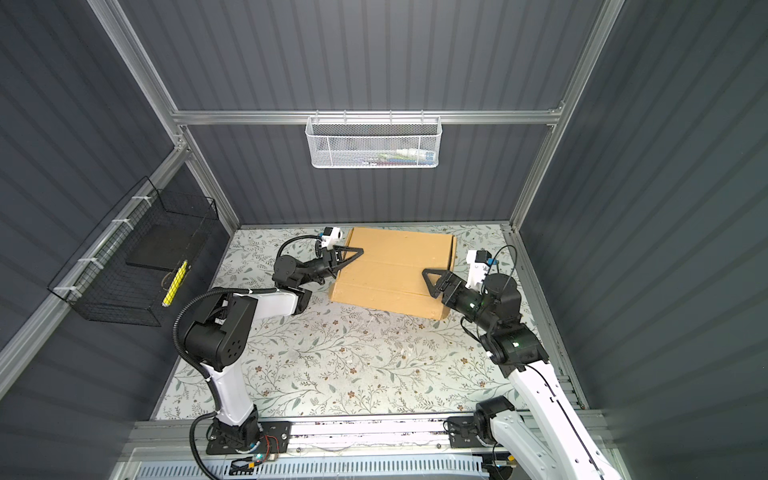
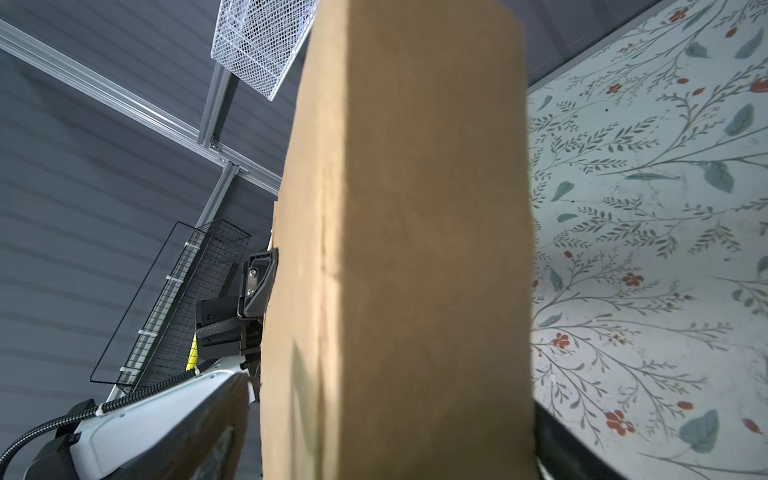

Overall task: Fold the paper box
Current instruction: 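Lift the box with both grippers, tilting it up onto its long edge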

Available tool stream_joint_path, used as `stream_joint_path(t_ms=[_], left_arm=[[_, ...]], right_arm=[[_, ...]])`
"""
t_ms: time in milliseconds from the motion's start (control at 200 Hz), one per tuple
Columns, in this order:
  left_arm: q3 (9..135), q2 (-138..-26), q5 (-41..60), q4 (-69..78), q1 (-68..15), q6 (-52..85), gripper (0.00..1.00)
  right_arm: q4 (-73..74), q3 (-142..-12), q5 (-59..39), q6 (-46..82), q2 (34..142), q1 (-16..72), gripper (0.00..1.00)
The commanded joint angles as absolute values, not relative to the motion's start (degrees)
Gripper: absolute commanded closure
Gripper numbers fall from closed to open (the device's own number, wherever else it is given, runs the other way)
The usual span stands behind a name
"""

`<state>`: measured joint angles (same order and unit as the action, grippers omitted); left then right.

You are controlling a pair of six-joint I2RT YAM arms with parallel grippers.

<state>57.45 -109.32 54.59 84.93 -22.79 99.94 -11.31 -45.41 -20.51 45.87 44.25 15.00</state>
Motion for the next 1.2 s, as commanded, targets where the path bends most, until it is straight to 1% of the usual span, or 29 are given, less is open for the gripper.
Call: stream_joint_path(t_ms=[0, 35, 265, 430, 595, 781, 881, 1006, 1196], left_arm=[[59.6, -110.4, 53.7, 87.7, -22.0, 101.6, 0.59], [59.8, -110.4, 53.8, 87.7, -21.7, 102.0, 0.59], [60.0, -109.9, 55.4, 87.7, -18.2, 107.1, 0.6], [58.2, -109.3, 55.7, 87.6, -15.3, 111.3, 0.6], [56.6, -109.4, 55.1, 85.5, -14.7, 113.8, 0.61], [55.1, -107.4, 55.5, 76.1, -14.4, 112.4, 0.6], [54.9, -104.6, 55.5, 66.9, -14.3, 109.1, 0.6], [55.6, -100.2, 55.1, 51.5, -14.1, 102.2, 0.61], [56.8, -95.0, 54.9, 36.5, -13.9, 97.3, 0.6]], right_arm=[[-15.5, -47.8, -19.8, 42.3, 43.3, 15.1, 0.09], [-16.6, -48.2, -17.2, 41.4, 43.1, 15.0, 0.08], [-24.7, -53.3, -12.7, 31.7, 41.4, 14.2, 0.07], [-26.5, -56.8, -10.6, 23.6, 40.3, 13.5, 0.06], [-26.8, -58.9, -10.8, 14.2, 40.6, 13.5, 0.06], [-26.2, -58.4, -11.3, 5.0, 40.8, 13.5, 0.06], [-25.7, -57.5, -12.0, 1.5, 41.1, 13.5, 0.05], [-24.3, -56.2, -11.9, -0.5, 41.4, 13.5, 0.06], [-20.0, -53.7, -16.2, -1.3, 41.3, 13.6, 0.06]])
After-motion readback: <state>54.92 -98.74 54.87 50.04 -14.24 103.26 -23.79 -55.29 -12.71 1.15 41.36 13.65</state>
